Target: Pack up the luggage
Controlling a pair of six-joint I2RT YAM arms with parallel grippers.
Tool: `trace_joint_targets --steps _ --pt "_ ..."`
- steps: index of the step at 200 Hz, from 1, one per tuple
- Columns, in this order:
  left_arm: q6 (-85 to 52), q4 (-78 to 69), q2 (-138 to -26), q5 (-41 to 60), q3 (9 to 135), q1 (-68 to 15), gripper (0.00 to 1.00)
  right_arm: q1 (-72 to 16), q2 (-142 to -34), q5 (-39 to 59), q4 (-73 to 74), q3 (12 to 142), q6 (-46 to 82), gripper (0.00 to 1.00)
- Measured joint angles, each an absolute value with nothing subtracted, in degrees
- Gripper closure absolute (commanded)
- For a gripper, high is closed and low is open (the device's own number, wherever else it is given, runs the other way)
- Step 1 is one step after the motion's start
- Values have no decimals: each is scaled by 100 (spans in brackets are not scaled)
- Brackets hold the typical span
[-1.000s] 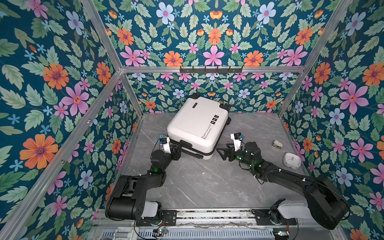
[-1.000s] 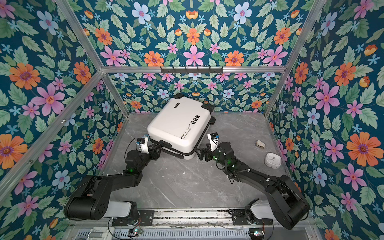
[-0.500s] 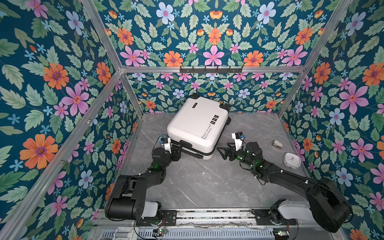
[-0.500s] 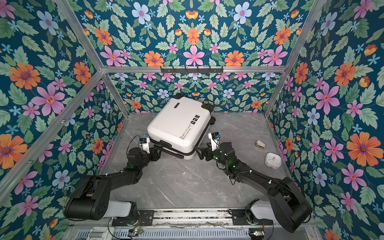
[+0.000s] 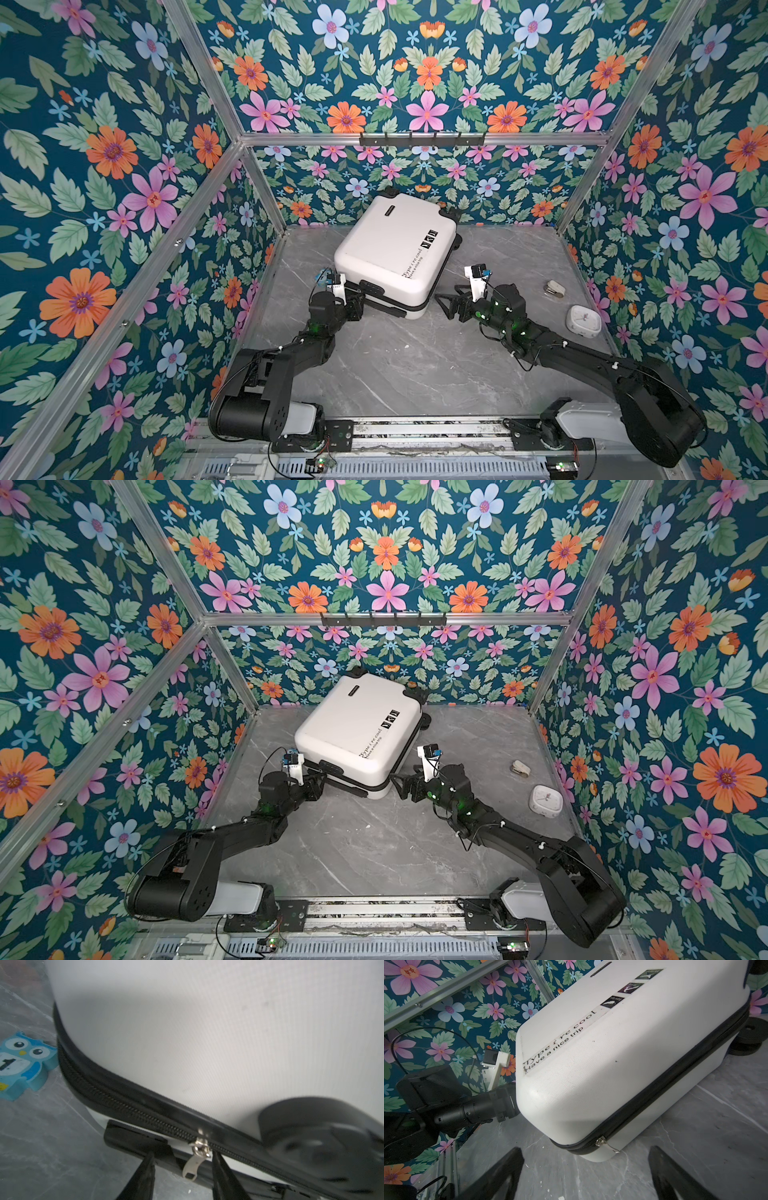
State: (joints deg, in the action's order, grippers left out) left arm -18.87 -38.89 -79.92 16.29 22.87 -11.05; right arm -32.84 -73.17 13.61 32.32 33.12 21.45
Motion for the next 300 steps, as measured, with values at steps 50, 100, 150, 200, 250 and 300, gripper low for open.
trace_joint_targets --steps 50,100,150,200,250,300 --pt "-1734 -3601 -8138 1354 2550 -1225 67 -3284 -7288 1328 3232 3312 2145 5" --pt "-1653 -3507 -8197 1111 2620 -1236 92 -3284 -7244 1326 3199 3312 2143 5" --pt "-1568 -3498 -8084 1168 2558 -1236 100 -3273 -7183 1278 3129 3253 2082 5" --pt "-1354 -3389 -7677 1914 2359 -1260 100 -3057 -7824 1313 2812 3612 2161 1" --pt "-1166 -3350 -7533 2270 2292 -1533 100 -2867 -8683 2056 2995 3953 2714 1" --pt "-945 -3334 -7599 2174 2342 -2346 100 -2871 -9233 2659 3518 4029 3361 5"
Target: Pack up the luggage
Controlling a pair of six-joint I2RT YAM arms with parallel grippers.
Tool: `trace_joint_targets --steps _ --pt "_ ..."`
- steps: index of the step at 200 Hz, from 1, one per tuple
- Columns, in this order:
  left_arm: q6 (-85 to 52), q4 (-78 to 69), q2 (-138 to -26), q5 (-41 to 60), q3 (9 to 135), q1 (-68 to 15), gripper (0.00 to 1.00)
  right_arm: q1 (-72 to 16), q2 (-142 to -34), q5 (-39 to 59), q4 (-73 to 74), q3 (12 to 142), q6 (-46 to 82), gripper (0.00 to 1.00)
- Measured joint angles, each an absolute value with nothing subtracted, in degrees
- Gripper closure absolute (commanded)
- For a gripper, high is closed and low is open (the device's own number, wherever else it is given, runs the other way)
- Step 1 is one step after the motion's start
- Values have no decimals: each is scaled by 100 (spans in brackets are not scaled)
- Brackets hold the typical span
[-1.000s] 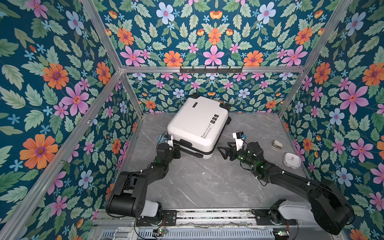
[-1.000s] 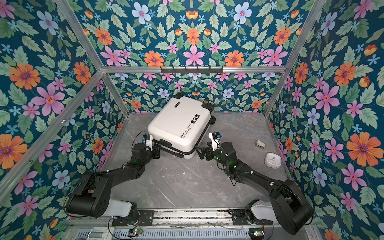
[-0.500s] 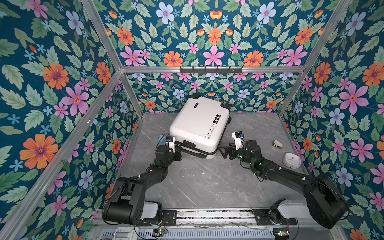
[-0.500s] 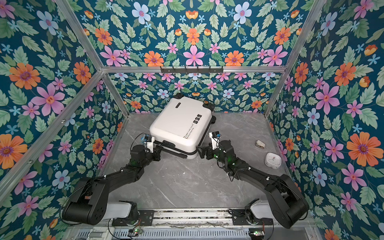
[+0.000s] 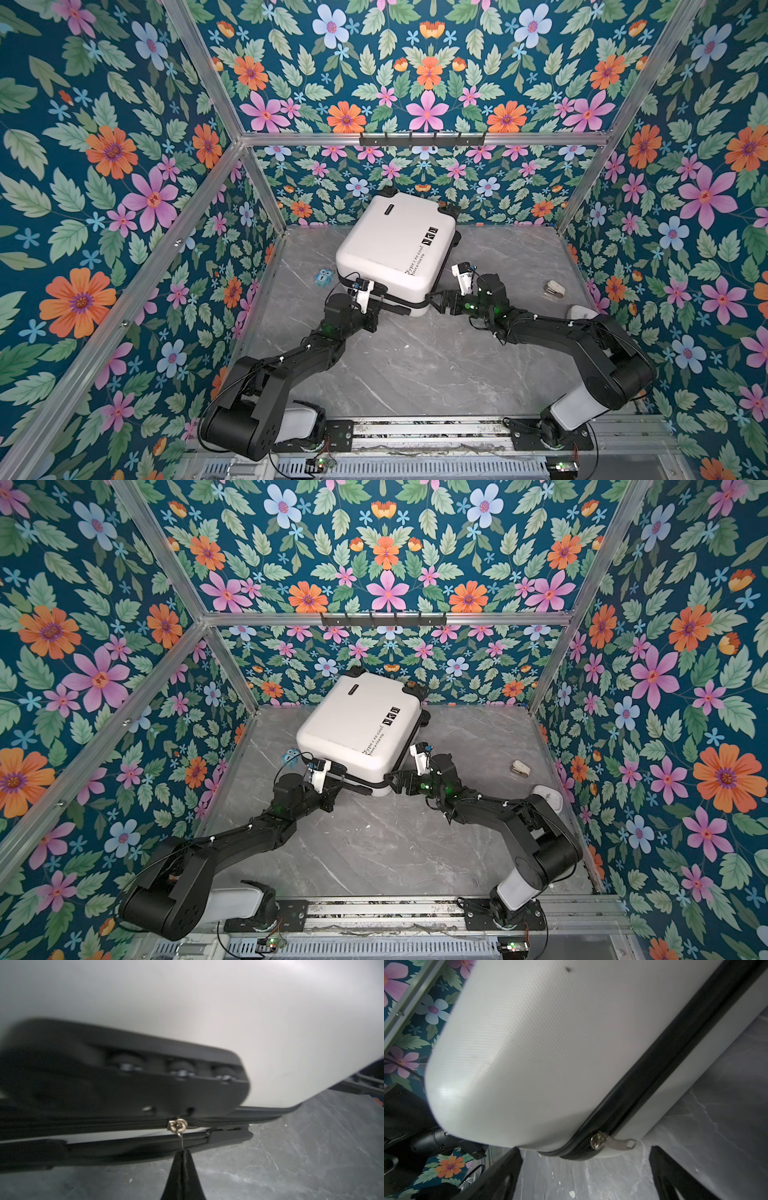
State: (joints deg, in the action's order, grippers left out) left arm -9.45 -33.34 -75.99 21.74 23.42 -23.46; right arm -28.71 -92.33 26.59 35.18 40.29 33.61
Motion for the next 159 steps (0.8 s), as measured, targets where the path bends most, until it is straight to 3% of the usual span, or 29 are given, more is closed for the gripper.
trace_joint_targets --steps 103,159 --pt "-1063 -3999 -8785 585 3129 -4617 100 -3245 -9411 2130 3741 4042 3675 6" --pt "-1208 -4998 -8952 294 3011 -4849 100 -3131 -8455 1638 3057 3889 3811 3"
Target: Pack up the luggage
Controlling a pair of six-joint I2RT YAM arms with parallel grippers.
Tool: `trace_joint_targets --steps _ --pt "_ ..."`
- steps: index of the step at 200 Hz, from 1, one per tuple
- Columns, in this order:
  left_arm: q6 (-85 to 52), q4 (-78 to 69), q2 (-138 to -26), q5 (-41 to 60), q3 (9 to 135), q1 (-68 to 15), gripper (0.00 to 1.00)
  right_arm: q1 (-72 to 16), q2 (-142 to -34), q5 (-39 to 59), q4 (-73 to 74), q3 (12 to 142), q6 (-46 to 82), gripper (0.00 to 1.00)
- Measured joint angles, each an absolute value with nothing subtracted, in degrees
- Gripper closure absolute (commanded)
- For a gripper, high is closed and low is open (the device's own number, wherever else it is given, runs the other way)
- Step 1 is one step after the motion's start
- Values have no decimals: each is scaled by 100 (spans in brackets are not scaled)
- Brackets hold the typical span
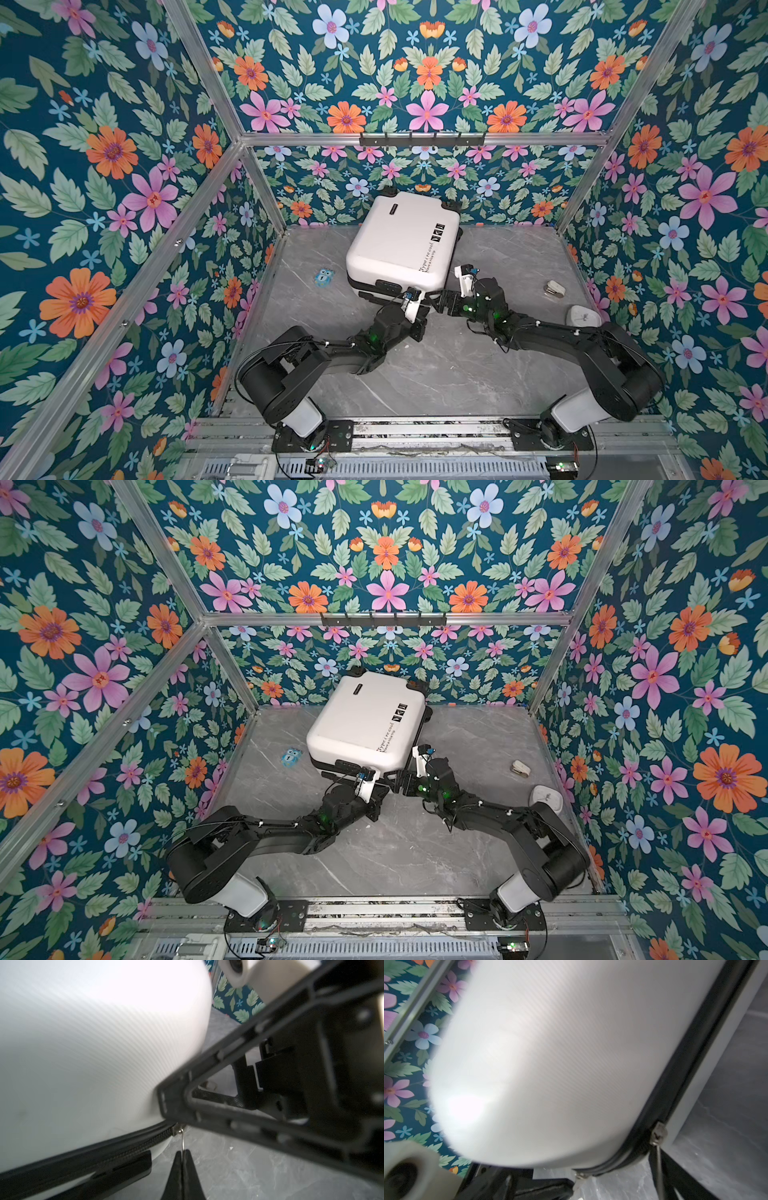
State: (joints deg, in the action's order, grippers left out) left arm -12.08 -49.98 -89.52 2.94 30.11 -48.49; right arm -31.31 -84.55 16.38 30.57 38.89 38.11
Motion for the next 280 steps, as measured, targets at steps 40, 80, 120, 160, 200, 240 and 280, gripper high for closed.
trace_joint_targets --steps 40,80,120,160,200,240,280 --pt "-1317 -5354 -8733 224 2670 -4849 100 -2633 -7306 1079 2314 3900 3566 1" --pt "-1457 -5384 -8517 154 2377 -4864 100 -2425 -7271 1177 1900 3994 3385 4" --pt "-1498 -4759 -7697 -180 2467 -4875 75 -2582 -7236 1378 2110 3253 3269 13" --pt "-2333 -3854 -6696 -1166 2051 -4873 44 -3691 -7325 860 2969 2672 2733 16" --pt "-4399 -3242 -6202 -1879 1376 -4543 37 -3822 -8134 270 3833 2624 2718 22" --pt "-6040 -4064 -6759 -1437 967 -3863 37 -3852 -8506 95 4368 2722 2877 23" --pt "-7041 -6060 -7922 -978 803 -3660 41 -3905 -8527 -104 4646 2554 2902 25"
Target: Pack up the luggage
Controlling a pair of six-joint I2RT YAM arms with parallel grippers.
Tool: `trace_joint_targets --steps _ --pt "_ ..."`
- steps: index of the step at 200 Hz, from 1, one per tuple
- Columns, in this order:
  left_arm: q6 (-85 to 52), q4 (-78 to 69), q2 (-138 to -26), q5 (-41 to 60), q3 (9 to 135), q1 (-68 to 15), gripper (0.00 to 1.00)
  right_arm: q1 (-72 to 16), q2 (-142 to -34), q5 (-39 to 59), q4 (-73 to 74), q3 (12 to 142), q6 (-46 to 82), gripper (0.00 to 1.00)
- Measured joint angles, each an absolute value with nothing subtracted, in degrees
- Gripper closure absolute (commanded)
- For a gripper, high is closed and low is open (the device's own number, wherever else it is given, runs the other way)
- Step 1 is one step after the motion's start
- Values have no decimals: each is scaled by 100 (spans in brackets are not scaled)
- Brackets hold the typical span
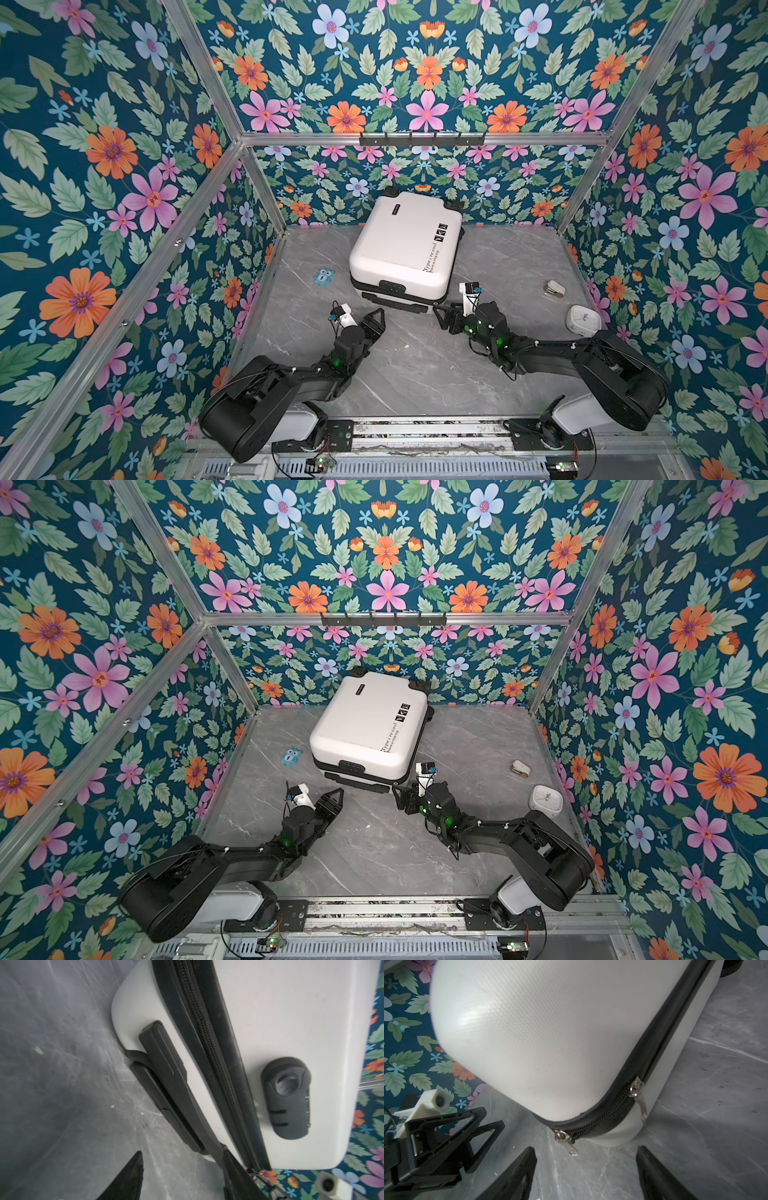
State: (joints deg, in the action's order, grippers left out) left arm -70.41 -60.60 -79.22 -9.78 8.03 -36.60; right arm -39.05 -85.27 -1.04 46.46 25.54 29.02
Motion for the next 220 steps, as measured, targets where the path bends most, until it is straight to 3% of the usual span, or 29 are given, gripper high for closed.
trace_joint_targets --steps 35,61,174,220 --pt "-7944 -8114 -9430 -766 690 -3540 47 -3922 -8412 -209 4663 2460 2906 30" --pt "-8423 -8715 -10103 -587 958 -3489 46 -3977 -8372 -314 4779 2423 2899 30" --pt "-8973 -9290 -10986 -316 1509 -3420 47 -4399 -8910 -814 5078 2589 2947 38" --pt "-9131 -9483 -11384 -314 1638 -3413 73 -4440 -9378 -1074 5148 2943 2980 44"
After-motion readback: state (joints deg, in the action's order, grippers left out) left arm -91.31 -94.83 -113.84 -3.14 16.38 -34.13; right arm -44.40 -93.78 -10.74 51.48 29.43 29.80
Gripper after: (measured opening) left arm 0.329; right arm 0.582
